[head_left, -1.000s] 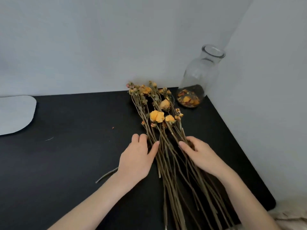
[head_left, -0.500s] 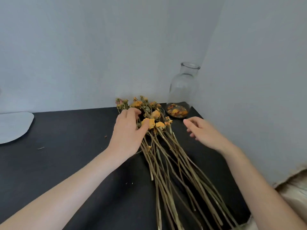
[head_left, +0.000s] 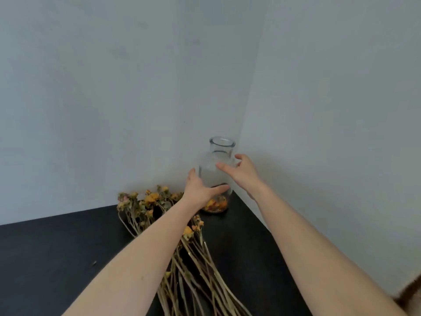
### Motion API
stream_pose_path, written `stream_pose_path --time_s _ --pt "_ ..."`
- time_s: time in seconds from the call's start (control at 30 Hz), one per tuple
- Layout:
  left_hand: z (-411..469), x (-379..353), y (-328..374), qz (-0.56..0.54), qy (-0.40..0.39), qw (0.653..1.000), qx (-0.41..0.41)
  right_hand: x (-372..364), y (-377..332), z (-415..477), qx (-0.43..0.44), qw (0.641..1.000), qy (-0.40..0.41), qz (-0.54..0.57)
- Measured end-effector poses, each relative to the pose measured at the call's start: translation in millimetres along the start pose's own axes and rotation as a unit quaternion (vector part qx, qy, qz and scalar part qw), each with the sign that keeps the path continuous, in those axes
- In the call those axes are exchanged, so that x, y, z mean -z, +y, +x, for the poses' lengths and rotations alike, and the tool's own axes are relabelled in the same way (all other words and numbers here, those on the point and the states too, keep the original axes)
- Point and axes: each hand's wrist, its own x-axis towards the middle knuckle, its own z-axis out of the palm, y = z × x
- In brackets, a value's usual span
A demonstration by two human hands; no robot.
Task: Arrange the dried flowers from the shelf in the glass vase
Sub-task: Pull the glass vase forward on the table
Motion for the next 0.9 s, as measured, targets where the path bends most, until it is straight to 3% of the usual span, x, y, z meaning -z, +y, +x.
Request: stream_pose_path --time_s 0.17,0.3,0.5,0.73,0.9 --pt "26.1 -8.8 -6.7 -0.005 0.000 1.000 0.001 -10.1 0.7 24.7 0.025 0.999 -0.012 0.036" --pt "36.9 -12.6 -12.8 -0.009 -0.011 1.000 0.007 -24.3 3.1 29.5 0.031 0.995 0.040 0.082" --pt "31.4 -12.0 -10.3 0.016 0.032 0.999 -0.022 -23.8 -0.5 23.7 0.055 0.990 0.051 0.118" --pt "1.1 29.5 25.2 0.021 0.083 0.993 -0.076 -13.5 -58.6 -5.1 0.133 0.983 0.054 0.113" --pt "-53.1 82.0 46.4 0.061 0.132 0.986 -0.084 -23.3 -109.8 -50.9 0.171 0.971 -0.003 0.167"
